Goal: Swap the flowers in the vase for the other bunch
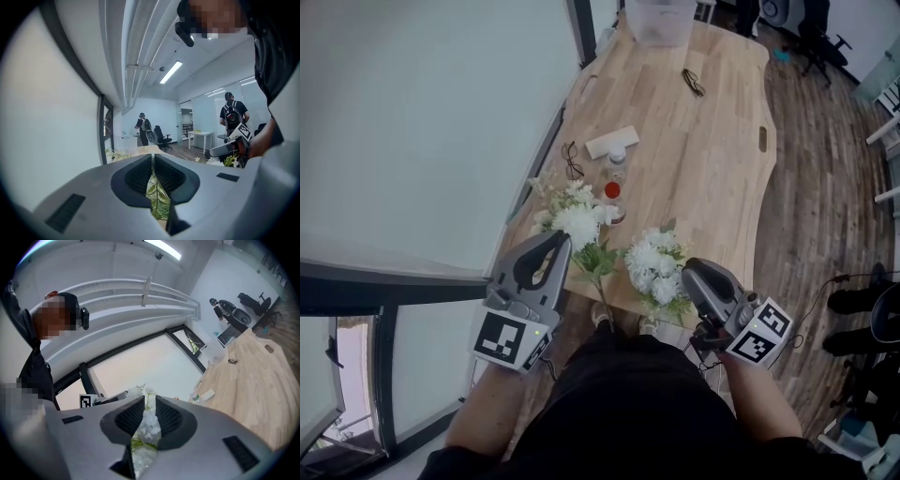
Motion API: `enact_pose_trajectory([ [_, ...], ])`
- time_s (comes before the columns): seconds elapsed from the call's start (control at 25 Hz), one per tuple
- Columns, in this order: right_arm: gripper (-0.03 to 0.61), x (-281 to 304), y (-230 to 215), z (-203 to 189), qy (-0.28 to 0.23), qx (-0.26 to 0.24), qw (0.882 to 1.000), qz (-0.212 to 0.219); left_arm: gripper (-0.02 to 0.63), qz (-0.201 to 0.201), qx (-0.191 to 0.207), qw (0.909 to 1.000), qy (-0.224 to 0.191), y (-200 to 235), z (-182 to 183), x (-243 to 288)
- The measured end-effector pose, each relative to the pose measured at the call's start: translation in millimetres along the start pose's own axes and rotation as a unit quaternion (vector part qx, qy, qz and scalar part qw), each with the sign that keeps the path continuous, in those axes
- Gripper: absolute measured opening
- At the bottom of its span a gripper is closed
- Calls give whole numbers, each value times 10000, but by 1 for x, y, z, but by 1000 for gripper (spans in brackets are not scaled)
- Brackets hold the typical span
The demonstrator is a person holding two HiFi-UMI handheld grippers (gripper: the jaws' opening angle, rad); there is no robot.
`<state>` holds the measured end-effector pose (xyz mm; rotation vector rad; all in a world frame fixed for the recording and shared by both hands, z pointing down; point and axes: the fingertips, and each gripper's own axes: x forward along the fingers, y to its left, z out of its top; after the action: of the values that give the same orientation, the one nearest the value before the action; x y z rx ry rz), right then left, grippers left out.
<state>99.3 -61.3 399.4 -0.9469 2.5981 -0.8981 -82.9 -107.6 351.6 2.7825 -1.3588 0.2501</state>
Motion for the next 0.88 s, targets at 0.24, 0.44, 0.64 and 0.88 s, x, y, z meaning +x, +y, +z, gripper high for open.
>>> enact_pose_trajectory([
  [0.24,133,-3,10,15,-184,-90,9996,176,25,-61,11,9999,-88,-2,5,3],
  [0.44,140,-9,11,32,-380,-284,9989,38,25,-109,30,9998,-146,-3,8,5],
  [0.64,140,-16,7,47,-580,-365,9975,-149,25,-133,74,9996,-228,-1,13,7],
  [0.88,137,-21,-3,66,-680,-607,9945,-519,25,-67,115,9995,-294,3,14,8],
])
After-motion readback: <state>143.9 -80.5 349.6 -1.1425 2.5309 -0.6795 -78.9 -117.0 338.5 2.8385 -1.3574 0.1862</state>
